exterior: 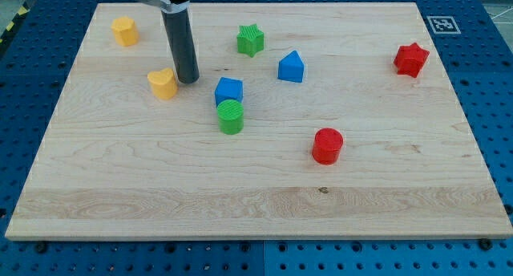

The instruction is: Slide yellow heart a bit left

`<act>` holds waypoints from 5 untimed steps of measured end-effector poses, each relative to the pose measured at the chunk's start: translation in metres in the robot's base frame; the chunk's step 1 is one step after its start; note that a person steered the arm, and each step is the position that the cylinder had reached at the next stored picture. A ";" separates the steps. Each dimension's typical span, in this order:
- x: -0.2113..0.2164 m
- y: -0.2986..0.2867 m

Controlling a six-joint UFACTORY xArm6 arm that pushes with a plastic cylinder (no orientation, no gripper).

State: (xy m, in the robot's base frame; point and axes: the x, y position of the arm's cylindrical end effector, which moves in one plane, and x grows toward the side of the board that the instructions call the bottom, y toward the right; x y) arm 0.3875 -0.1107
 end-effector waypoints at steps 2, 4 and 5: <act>0.027 0.011; 0.014 -0.028; 0.014 -0.028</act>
